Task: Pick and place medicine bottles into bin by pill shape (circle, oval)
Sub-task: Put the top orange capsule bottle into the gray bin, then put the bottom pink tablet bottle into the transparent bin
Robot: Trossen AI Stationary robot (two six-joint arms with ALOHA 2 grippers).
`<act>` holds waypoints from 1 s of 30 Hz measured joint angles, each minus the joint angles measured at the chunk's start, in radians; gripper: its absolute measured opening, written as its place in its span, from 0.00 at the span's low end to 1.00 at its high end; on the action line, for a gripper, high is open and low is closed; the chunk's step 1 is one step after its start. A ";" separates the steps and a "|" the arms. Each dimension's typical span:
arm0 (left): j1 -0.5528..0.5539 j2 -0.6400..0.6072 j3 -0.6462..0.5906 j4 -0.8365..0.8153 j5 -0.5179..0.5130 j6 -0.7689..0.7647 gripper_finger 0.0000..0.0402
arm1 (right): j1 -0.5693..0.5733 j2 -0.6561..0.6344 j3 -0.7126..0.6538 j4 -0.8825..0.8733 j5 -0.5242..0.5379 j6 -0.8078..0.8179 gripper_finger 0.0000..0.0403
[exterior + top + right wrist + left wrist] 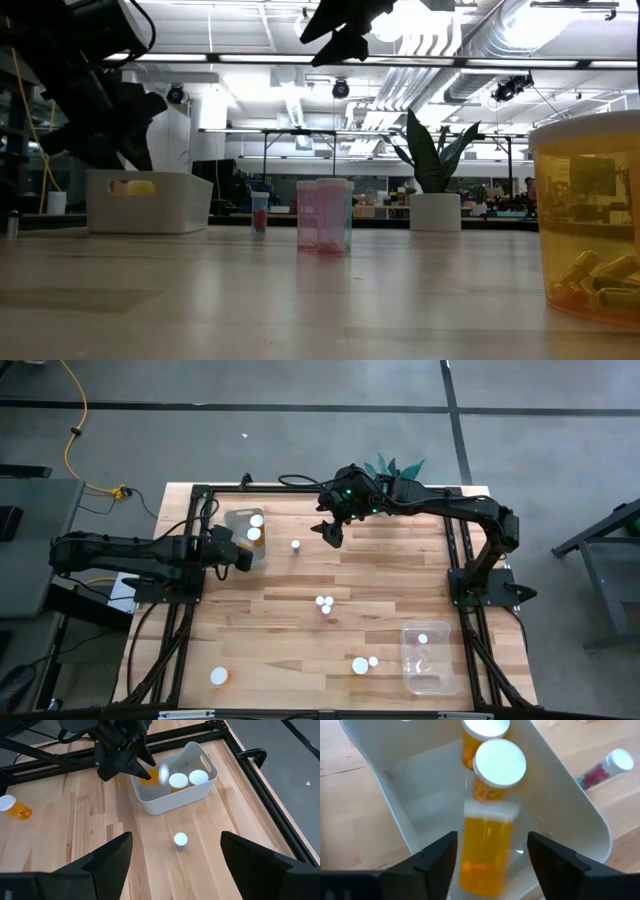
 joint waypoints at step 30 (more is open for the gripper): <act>-0.127 -0.036 0.173 0.950 0.276 0.733 0.73 | 0.150 -0.158 0.000 -0.322 0.020 0.019 0.73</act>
